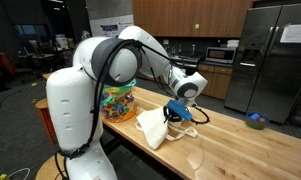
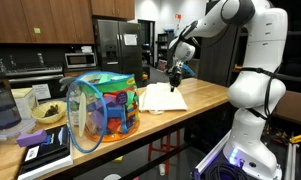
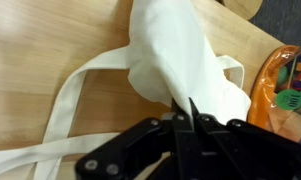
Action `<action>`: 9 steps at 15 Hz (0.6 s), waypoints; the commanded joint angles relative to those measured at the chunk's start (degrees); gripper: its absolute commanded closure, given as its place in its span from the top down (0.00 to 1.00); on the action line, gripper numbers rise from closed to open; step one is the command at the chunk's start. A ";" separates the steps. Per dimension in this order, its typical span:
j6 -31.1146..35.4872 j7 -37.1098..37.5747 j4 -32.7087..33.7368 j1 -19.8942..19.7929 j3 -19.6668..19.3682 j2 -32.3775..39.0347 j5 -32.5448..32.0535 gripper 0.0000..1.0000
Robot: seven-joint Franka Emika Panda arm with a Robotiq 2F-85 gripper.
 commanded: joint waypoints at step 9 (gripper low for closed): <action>18.72 21.98 -11.91 3.45 -14.42 -8.49 -24.69 0.01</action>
